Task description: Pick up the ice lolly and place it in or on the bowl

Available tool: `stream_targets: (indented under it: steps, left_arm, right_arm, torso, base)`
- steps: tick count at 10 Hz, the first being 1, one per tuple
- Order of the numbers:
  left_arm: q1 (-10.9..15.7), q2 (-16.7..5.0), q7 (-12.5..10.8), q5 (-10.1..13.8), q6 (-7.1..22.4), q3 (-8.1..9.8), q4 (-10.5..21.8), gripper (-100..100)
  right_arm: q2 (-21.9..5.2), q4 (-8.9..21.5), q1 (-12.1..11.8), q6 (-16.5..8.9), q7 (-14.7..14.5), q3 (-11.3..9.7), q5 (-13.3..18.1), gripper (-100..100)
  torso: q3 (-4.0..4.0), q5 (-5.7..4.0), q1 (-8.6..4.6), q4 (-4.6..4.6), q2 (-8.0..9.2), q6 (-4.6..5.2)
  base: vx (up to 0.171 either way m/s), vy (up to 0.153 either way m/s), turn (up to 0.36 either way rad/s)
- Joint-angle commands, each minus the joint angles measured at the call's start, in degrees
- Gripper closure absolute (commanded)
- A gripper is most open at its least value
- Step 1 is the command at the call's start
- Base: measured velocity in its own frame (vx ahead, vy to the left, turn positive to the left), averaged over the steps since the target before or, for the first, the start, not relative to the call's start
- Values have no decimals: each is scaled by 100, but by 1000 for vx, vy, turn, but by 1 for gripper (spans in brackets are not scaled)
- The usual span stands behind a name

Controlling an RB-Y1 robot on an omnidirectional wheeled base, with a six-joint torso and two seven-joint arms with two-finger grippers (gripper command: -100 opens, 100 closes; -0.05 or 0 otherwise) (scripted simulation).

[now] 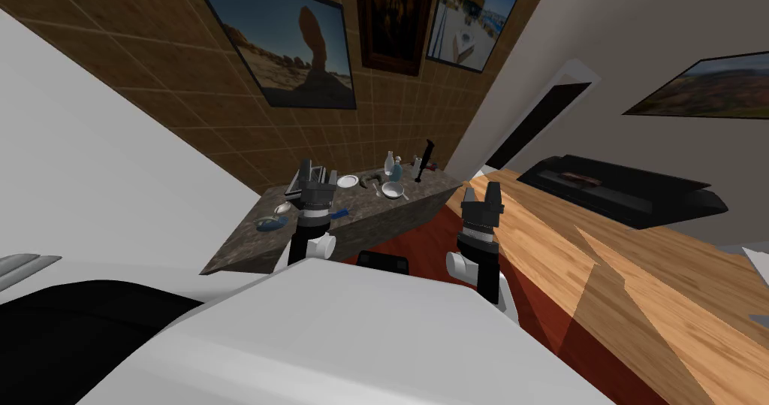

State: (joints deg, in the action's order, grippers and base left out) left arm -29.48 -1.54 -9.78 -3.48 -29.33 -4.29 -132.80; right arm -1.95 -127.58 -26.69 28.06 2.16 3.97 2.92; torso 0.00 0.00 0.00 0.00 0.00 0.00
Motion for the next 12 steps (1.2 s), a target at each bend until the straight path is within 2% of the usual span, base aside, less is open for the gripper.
stream_targets:
  steps: [1,4,5,7,8,9,10,11,12]
  left_arm:
    - [23,-193,-119,68,223,35,8,-100]
    - [79,-483,-412,239,712,119,24,-100]
    - [79,-483,-412,239,761,119,24,-100]
    - [130,-699,-691,406,1166,196,38,-100]
    - [130,-699,-691,406,1263,196,38,-100]
    - [159,-816,-853,504,1456,240,45,-100]
    - [159,-816,-853,504,1551,240,45,-100]
    - [190,-939,-1028,611,1757,287,52,-100]
    - [190,-939,-1028,611,1859,287,52,-100]
  right_arm:
    - [0,0,0,0,0,0,0,0]
    - [0,0,1,0,0,0,0,0]
    - [0,0,1,0,0,0,0,0]
    - [0,0,1,0,0,0,0,0]
    - [0,0,1,0,0,0,0,0]
    - [0,0,0,0,0,0,0,0]
    - [0,0,1,0,0,0,0,0]
    - [0,0,0,0,0,0,0,0]
    - [0,0,1,0,0,0,0,0]
  torso:
    - [0,0,0,0,0,0]
    - [10,0,1,4,17,1]
    - [11,0,2,4,18,1]
    - [6,0,1,2,10,1]
    - [8,0,0,3,14,1]
    - [7,1,2,3,12,0]
    - [7,1,4,3,11,1]
    - [6,1,4,2,9,-1]
    - [5,1,5,2,10,1]
  base:
    - [-20,-3,-65]
    - [-46,-2,-76]
    - [-29,2,-24]
    - [-31,-2,-80]
    - [-32,3,-34]
    - [-29,6,-87]
    - [-22,7,-41]
    - [-26,7,-95]
    - [-24,6,-38]
